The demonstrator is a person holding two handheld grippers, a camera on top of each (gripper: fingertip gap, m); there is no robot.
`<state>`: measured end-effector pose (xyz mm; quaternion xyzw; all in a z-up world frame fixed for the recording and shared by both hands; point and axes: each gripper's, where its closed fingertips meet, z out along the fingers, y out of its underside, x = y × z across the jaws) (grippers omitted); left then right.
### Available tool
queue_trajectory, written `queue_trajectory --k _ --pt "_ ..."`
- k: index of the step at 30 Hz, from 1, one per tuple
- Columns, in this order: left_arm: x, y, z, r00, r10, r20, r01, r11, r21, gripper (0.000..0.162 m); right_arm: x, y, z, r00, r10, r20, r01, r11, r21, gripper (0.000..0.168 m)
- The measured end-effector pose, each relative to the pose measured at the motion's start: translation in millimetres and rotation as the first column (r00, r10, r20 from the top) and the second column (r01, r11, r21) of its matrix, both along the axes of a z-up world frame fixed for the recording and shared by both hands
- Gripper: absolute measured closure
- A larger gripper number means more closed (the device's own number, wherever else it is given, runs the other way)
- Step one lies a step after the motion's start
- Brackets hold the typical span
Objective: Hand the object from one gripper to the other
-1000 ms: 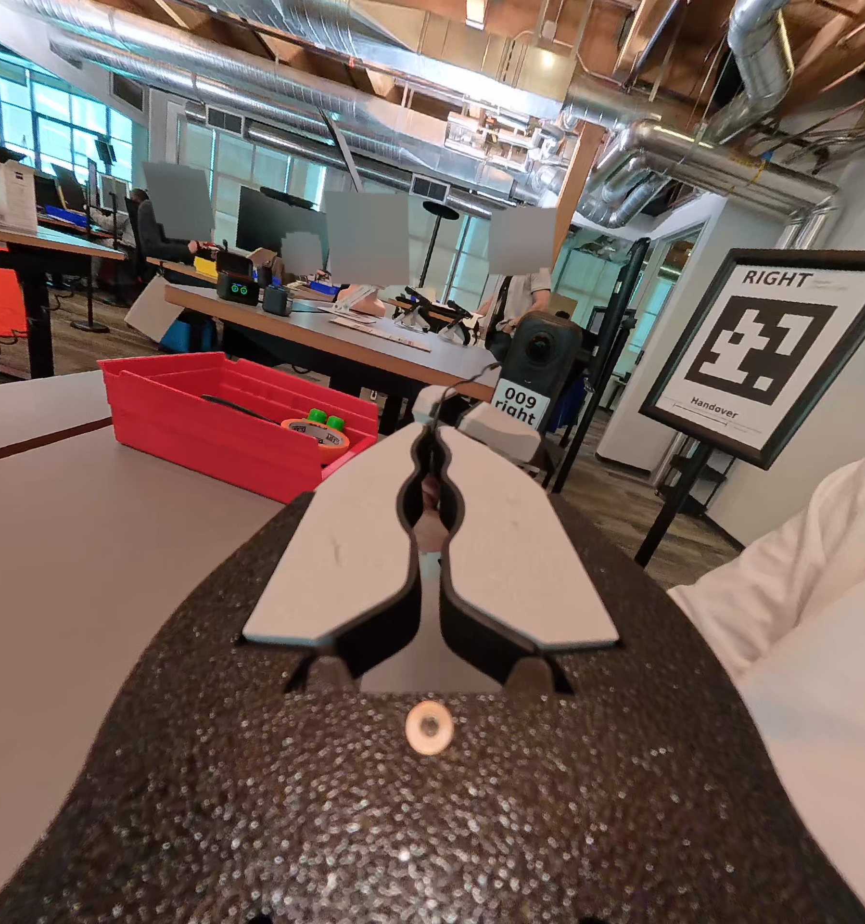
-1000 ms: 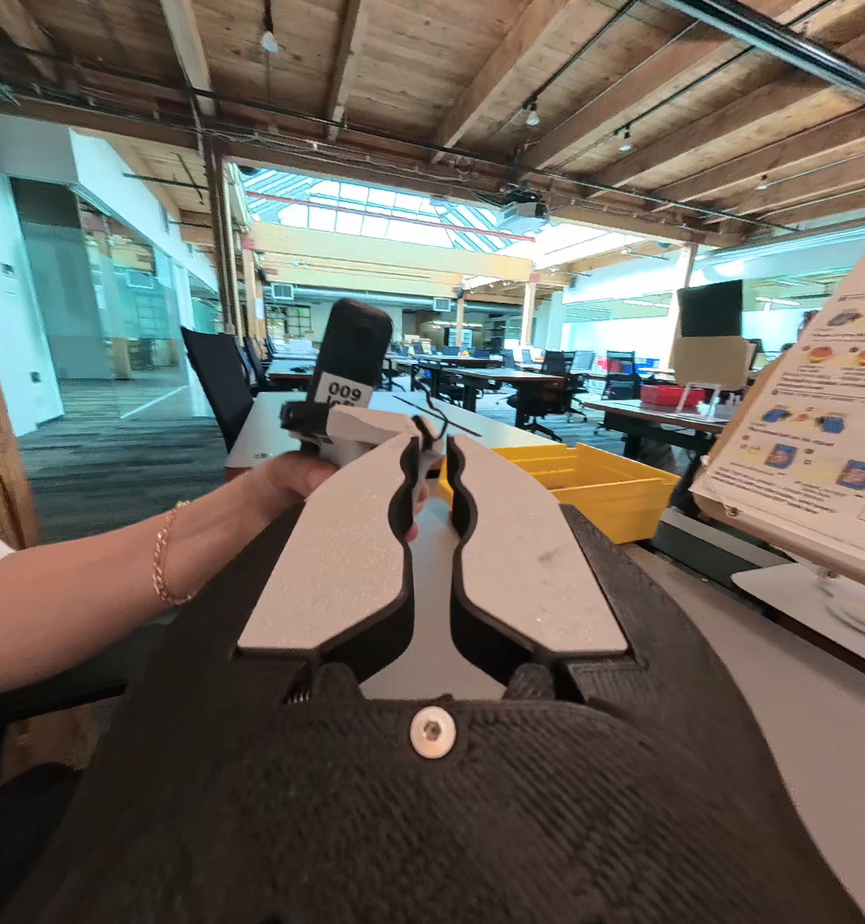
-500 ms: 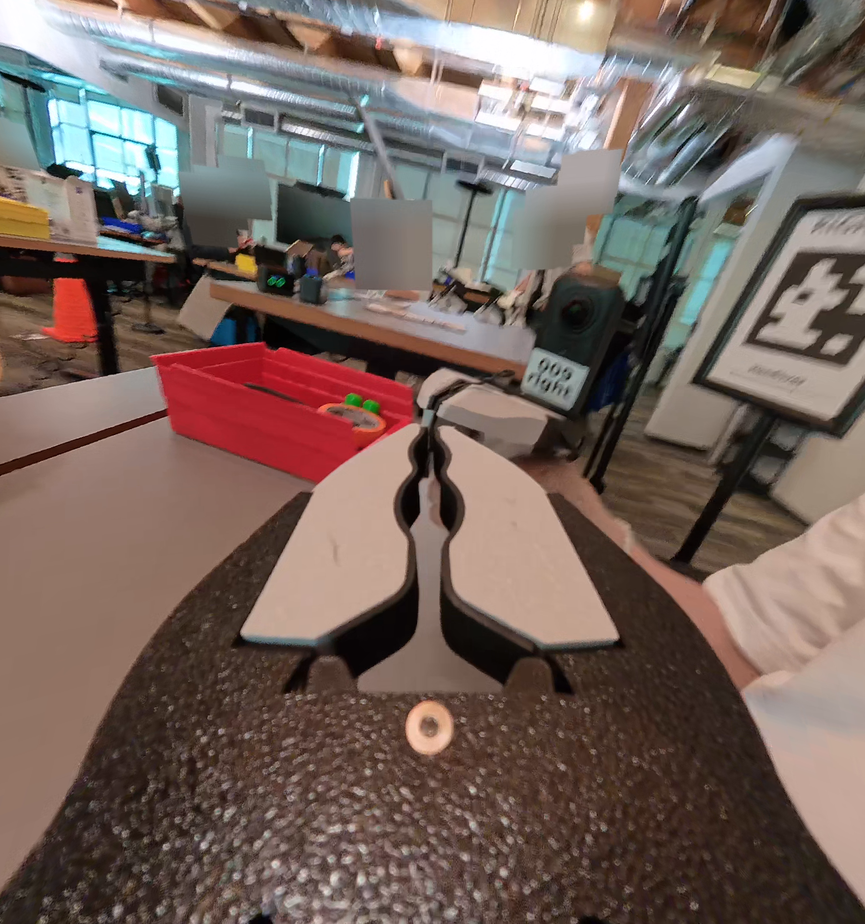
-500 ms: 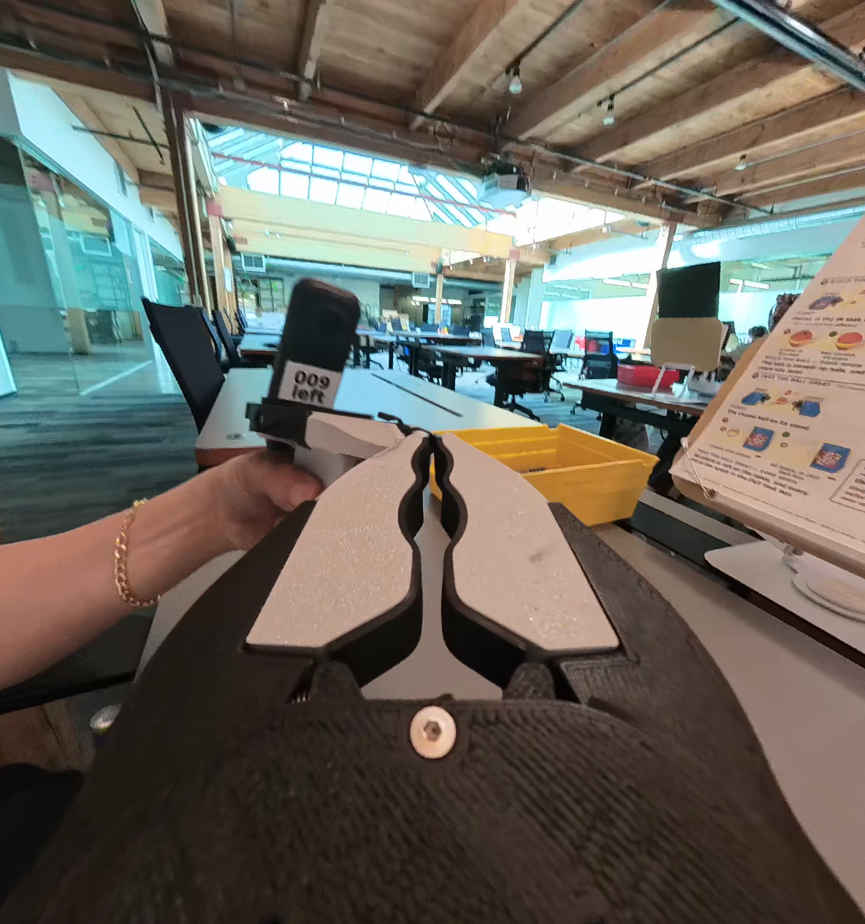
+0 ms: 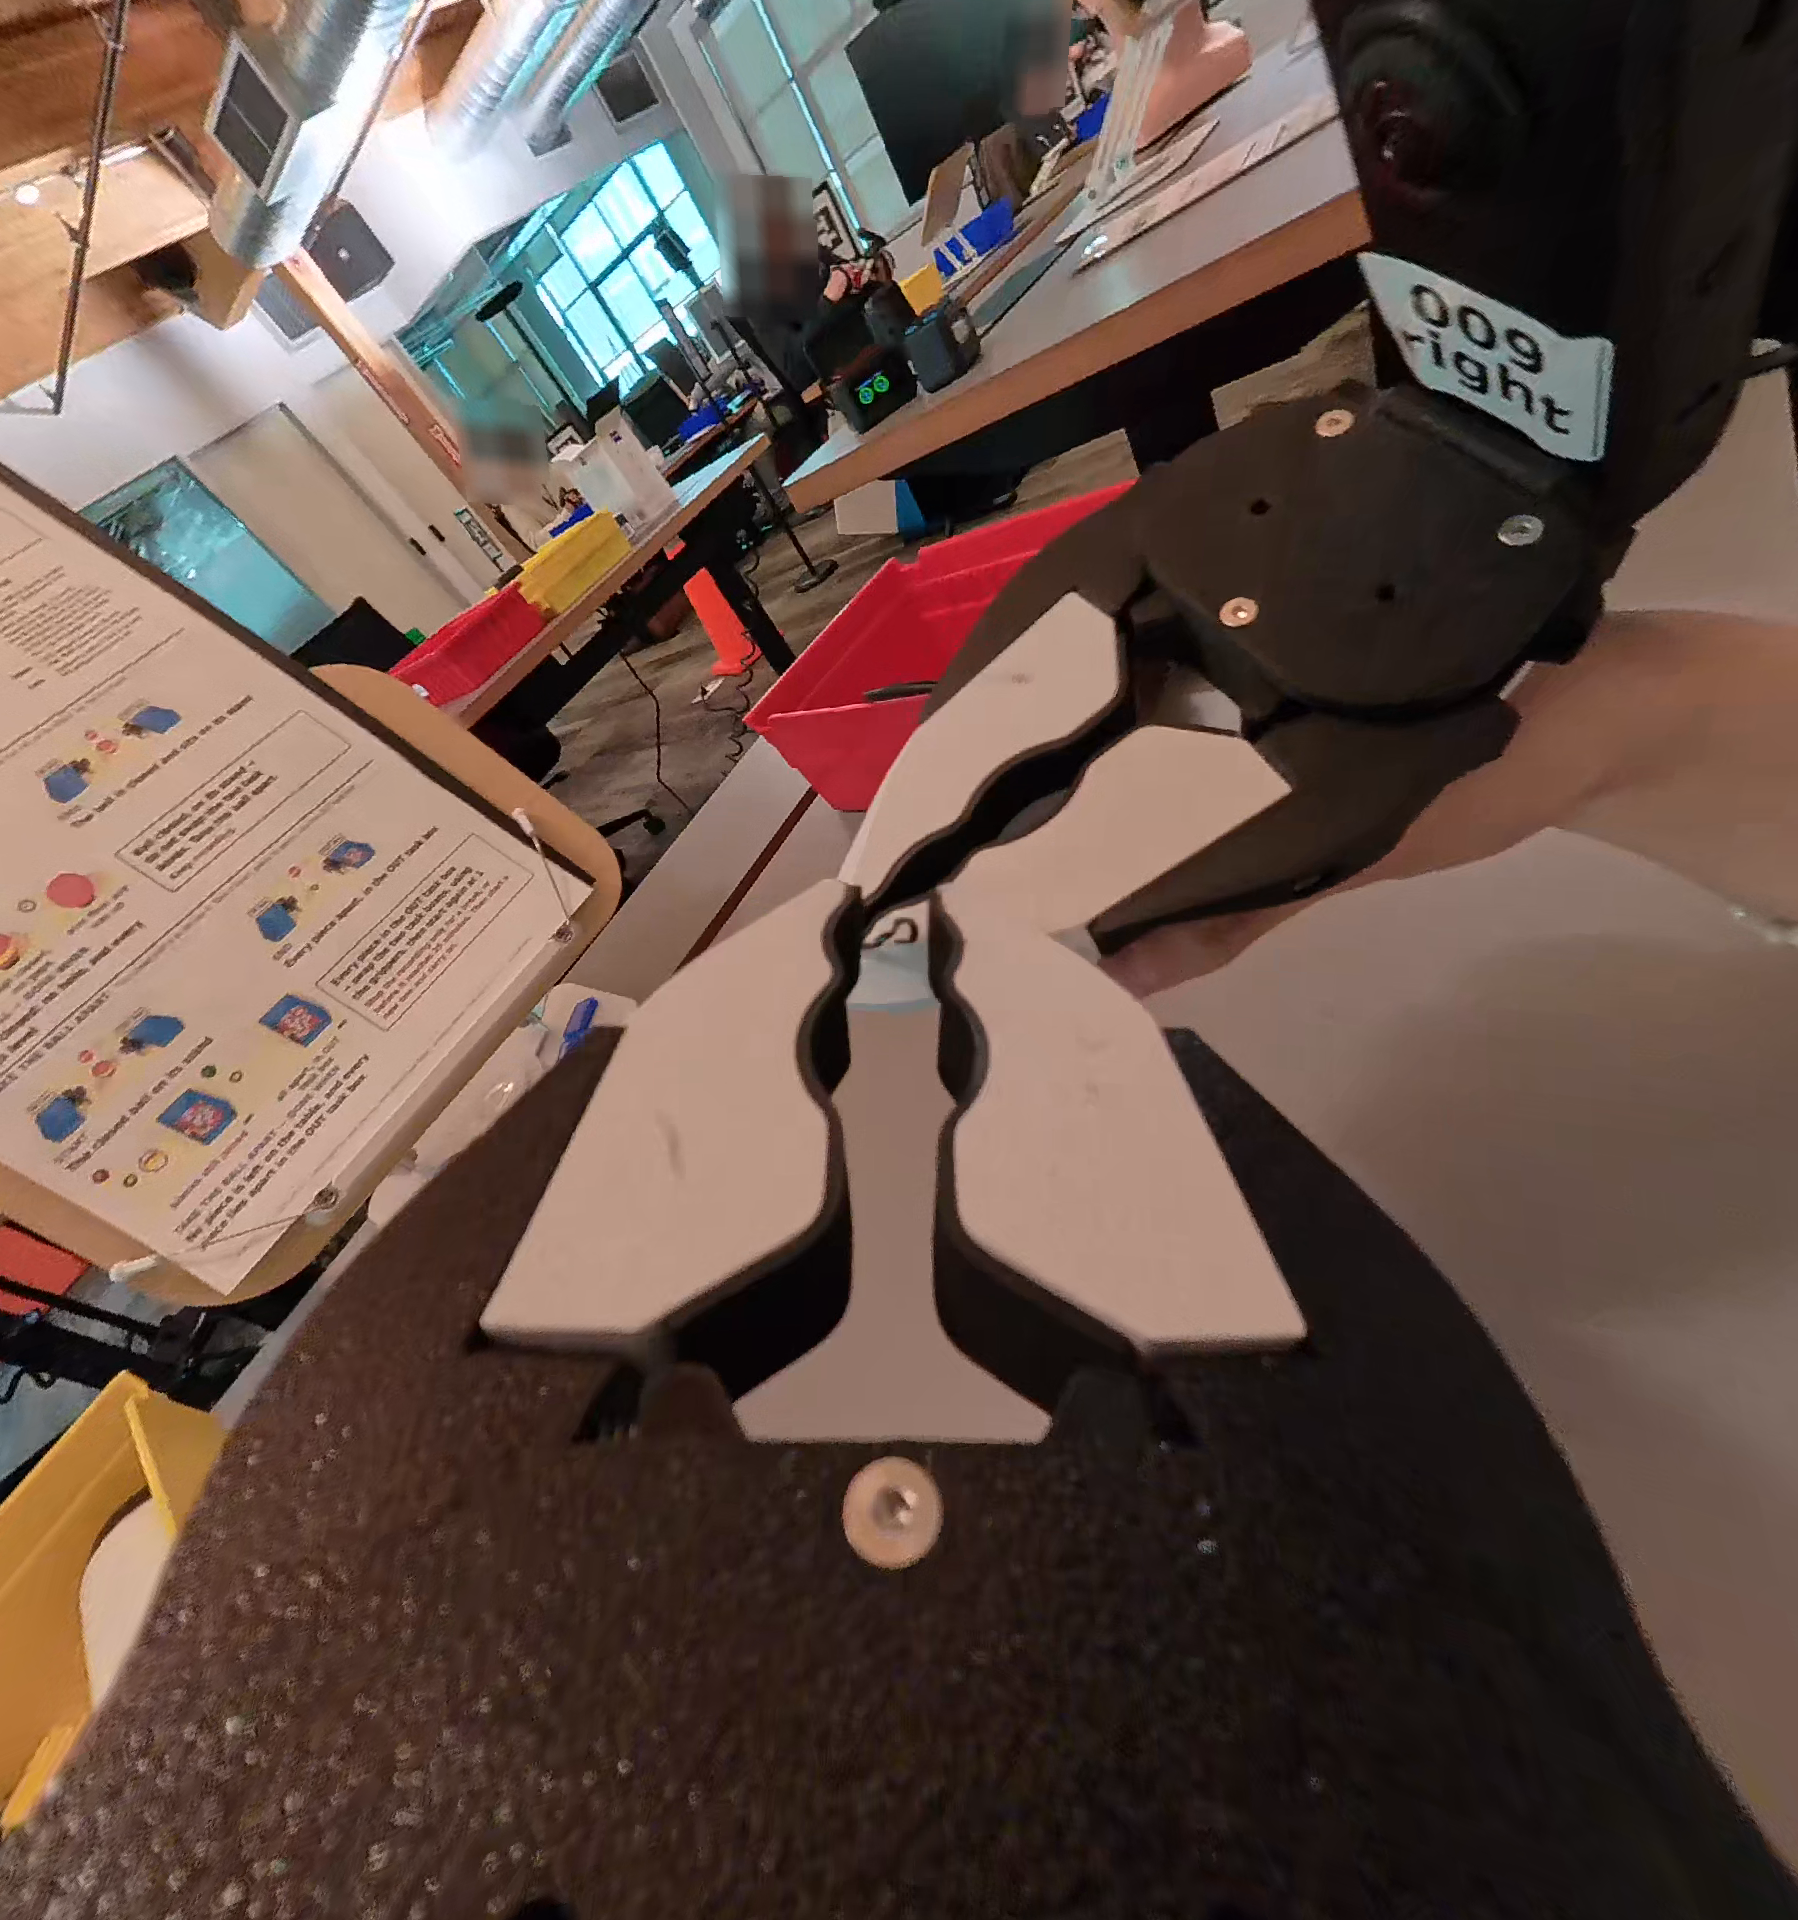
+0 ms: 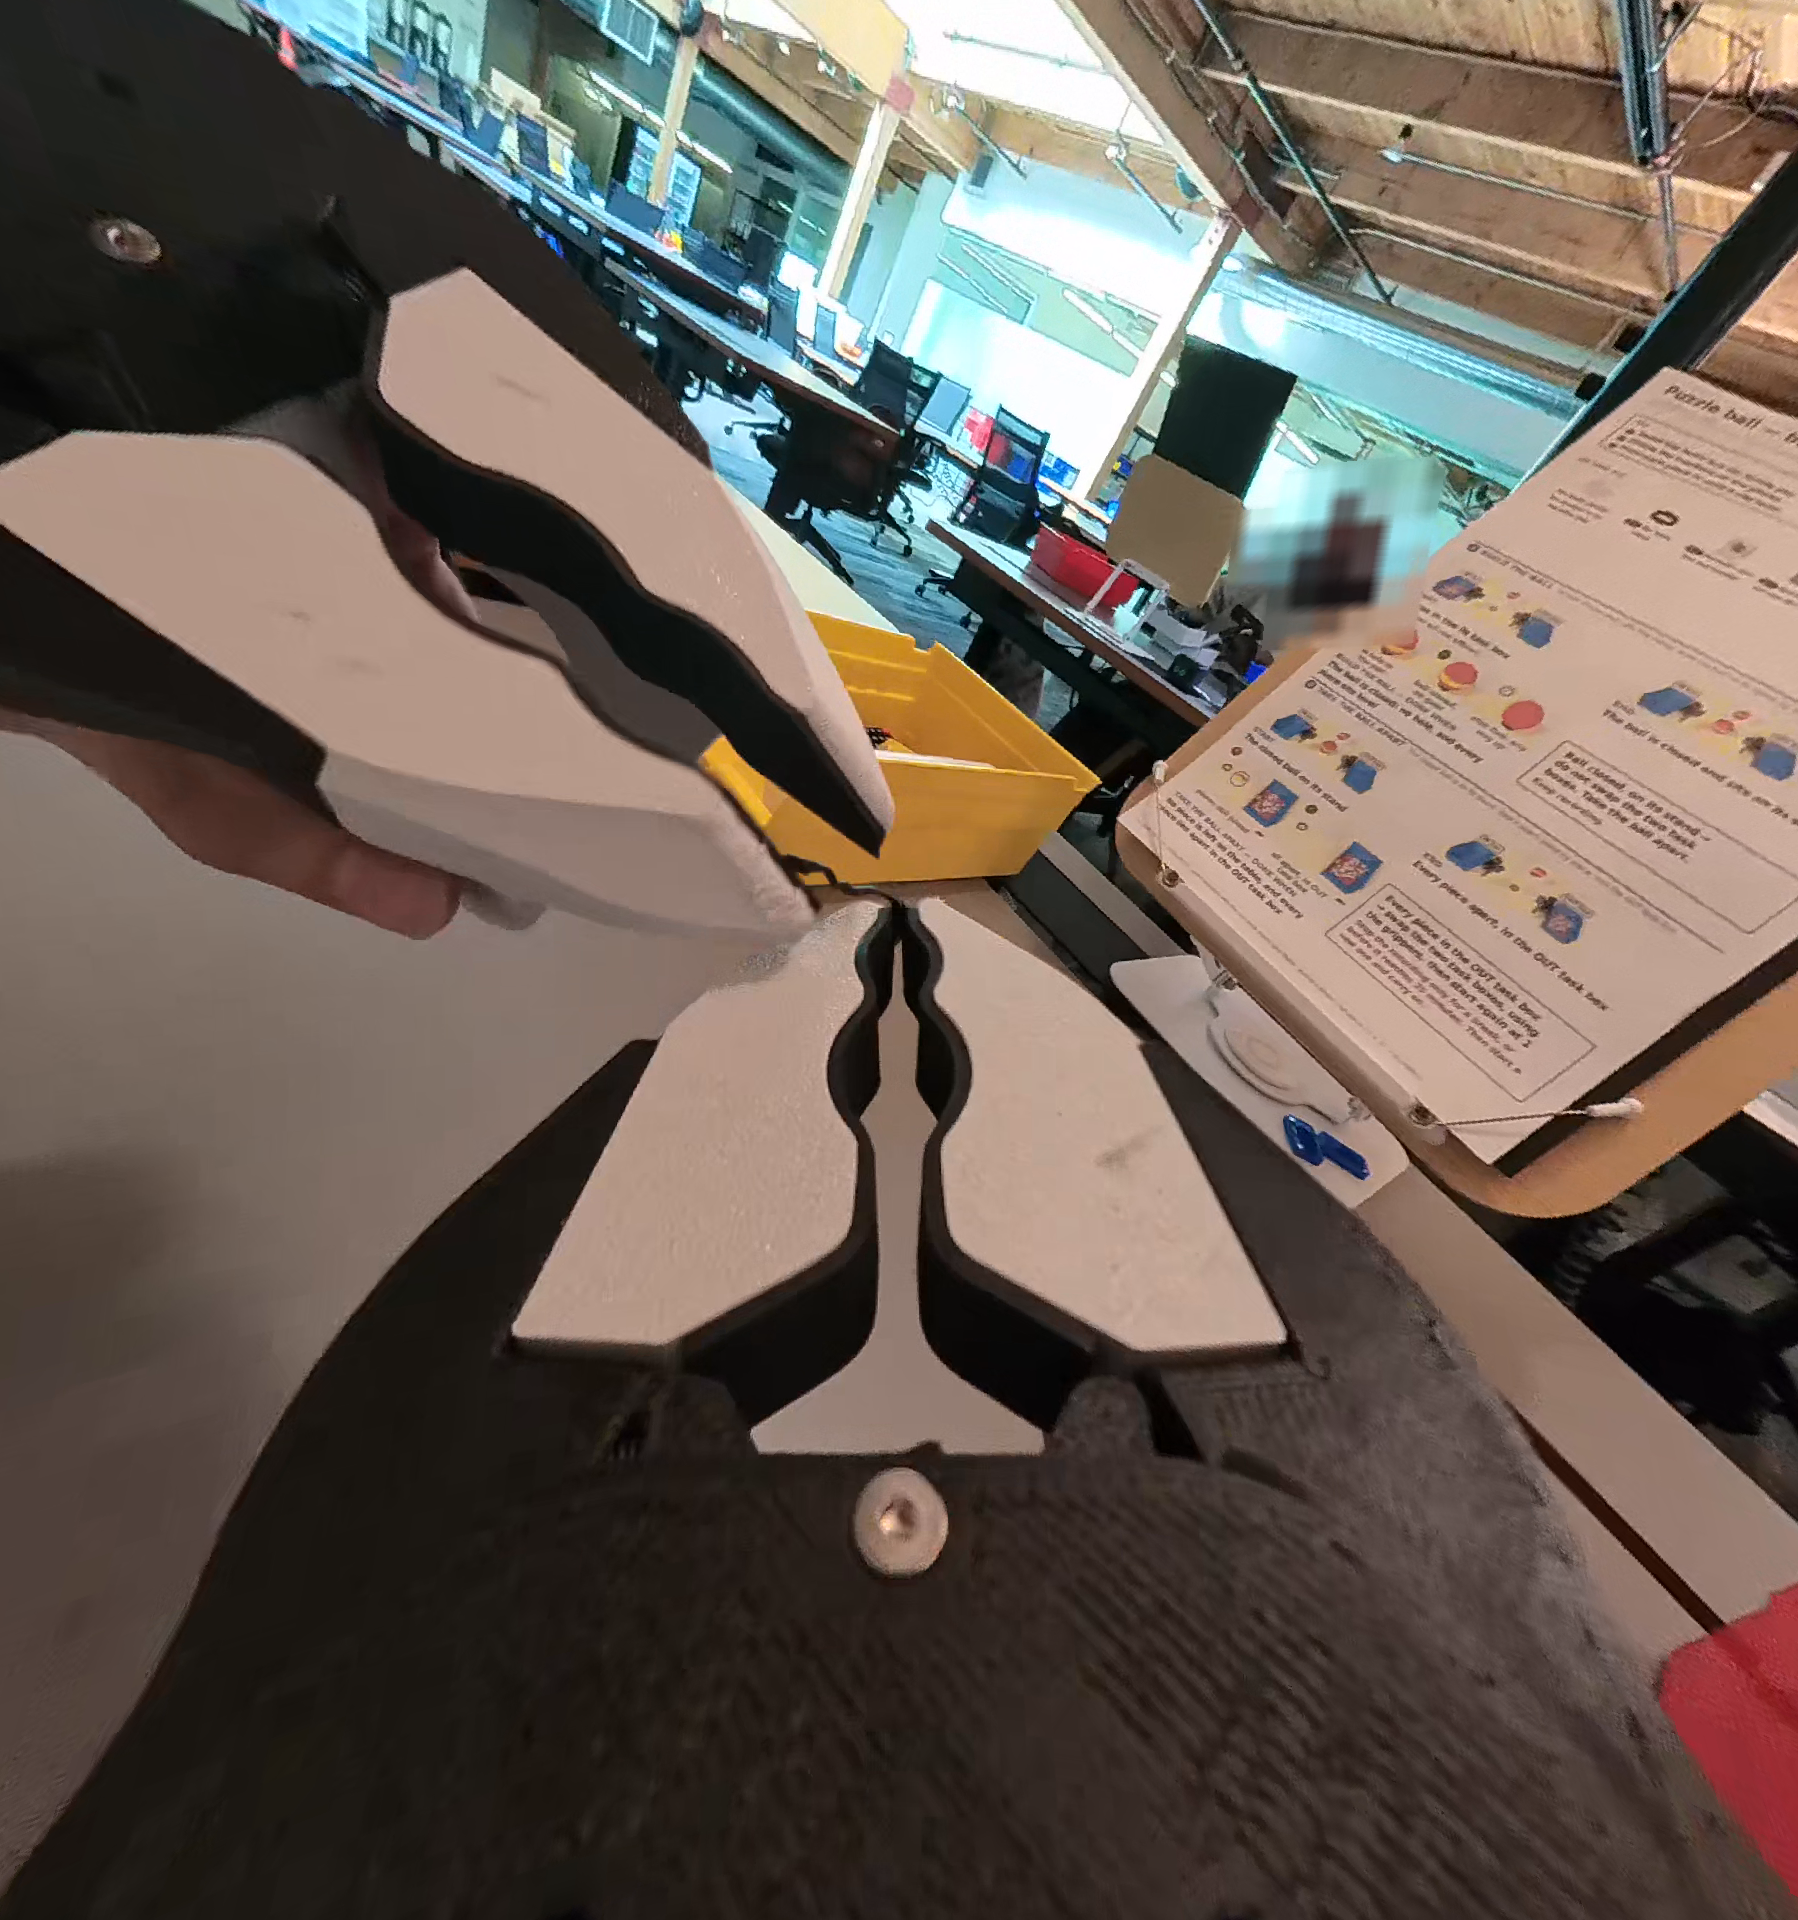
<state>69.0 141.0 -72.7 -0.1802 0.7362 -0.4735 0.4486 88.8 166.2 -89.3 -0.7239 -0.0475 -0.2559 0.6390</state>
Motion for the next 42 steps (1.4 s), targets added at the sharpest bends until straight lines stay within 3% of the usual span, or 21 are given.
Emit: queue_trajectory --k 8,12,15,18,21,26,30,33,36,38,42 --pt "1 2 1 0.998 0.020 -0.055 -0.023 0.998 -0.056 0.161 2 -2 -2 1.000 -0.004 -0.013 0.004 1.000 -0.004 0.167" --pt "-2 6 20 0.997 -0.037 -0.073 0.015 0.960 -0.278 0.162 -7 -3 11 0.996 0.077 -0.051 -0.071 0.992 0.109 0.166" --pt "-3 15 34 0.989 -0.118 -0.088 0.059 0.864 -0.500 0.162 -9 -4 14 0.989 0.120 -0.087 -0.104 0.981 0.165 0.145" --pt "-4 26 46 0.975 -0.209 -0.080 0.094 0.705 -0.703 0.162 -8 -2 13 0.988 0.120 -0.093 -0.103 0.979 0.174 0.140" --pt "0 35 47 0.965 -0.251 -0.076 0.096 0.607 -0.789 0.162 -6 -3 18 0.993 0.098 -0.071 -0.082 0.976 0.200 0.149" --pt "2 39 46 0.959 -0.274 -0.068 0.102 0.563 -0.820 0.162 -8 -2 19 0.992 0.110 -0.059 -0.096 0.975 0.200 0.168" --pt "6 43 39 0.968 -0.233 -0.096 0.072 0.618 -0.783 0.161 -6 -3 17 0.995 0.092 -0.034 -0.085 0.982 0.169 0.168" --pt "5 42 27 0.971 -0.199 -0.135 0.059 0.741 -0.669 0.161 2 -8 13 0.999 0.018 0.040 -0.021 0.996 0.085 0.168" --pt "6 45 17 0.993 -0.042 -0.108 -0.009 0.902 -0.433 0.137 8 -10 6 0.989 -0.051 0.138 0.053 0.999 -0.009 0.168" --pt "4 44 14 0.998 0.048 -0.047 -0.057 0.974 -0.220 0.135 10 -8 -2 0.978 -0.064 0.197 0.080 0.994 -0.074 0.168" --pt "-6 32 -3 0.997 0.078 0.001 -0.077 0.987 0.140 0.133 3 -3 -15 0.940 -0.017 0.341 0.088 0.977 -0.195 0.168"
